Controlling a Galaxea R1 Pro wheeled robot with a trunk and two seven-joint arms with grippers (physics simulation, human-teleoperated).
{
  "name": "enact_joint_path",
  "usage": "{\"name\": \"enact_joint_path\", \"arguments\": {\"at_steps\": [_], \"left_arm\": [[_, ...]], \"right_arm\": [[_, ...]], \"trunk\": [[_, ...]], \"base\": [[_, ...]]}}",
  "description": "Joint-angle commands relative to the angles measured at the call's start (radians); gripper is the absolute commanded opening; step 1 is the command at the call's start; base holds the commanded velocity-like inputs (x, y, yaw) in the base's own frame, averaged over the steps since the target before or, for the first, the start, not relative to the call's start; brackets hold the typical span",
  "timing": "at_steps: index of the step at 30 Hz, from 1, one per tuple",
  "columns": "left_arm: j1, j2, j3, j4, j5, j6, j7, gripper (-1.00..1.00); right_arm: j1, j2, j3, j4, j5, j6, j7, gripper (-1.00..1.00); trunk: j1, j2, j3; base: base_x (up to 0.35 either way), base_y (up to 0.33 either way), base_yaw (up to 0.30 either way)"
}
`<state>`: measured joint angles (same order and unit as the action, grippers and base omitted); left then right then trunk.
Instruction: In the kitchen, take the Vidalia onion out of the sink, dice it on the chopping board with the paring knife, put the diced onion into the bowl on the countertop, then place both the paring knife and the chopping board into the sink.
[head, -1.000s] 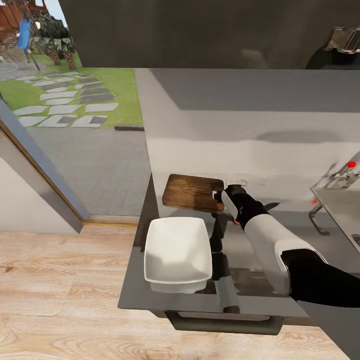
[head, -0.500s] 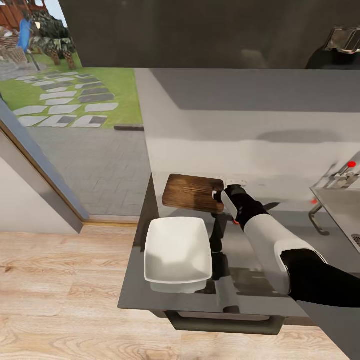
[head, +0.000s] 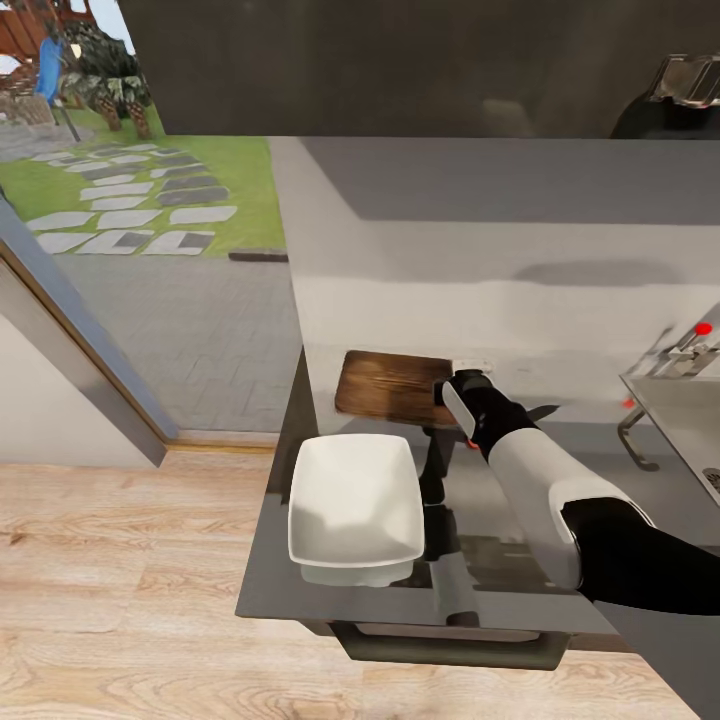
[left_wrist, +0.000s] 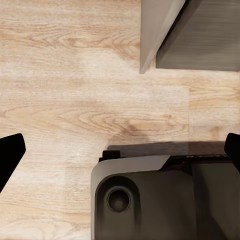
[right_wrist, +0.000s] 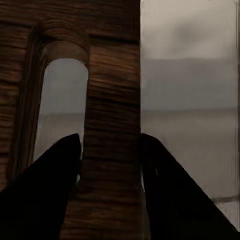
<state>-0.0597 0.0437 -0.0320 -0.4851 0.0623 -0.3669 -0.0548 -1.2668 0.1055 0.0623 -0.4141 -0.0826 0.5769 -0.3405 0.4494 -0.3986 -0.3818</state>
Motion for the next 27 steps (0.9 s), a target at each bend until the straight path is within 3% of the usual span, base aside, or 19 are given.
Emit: {"name": "enact_joint_path", "arguments": {"at_steps": [1,27], "left_arm": [[0.0,0.001,-0.003,0.0,0.007,-0.003,-0.003,1.0],[-0.001,0.001,-0.003,0.0,0.007,-0.003,-0.003,1.0]], "right_arm": [[0.0,-0.001,0.006,0.0,-0.027,0.001,-0.008,-1.0],[0.0,-0.001,0.005,-0.004,-0.034,0.004,-0.011,-1.0]], "trunk": [[0.001,-0.001,-0.002],[0.001,-0.001,0.0]], "base": [[0.0,0.0,0.0],[0.0,0.0,0.0]]}}
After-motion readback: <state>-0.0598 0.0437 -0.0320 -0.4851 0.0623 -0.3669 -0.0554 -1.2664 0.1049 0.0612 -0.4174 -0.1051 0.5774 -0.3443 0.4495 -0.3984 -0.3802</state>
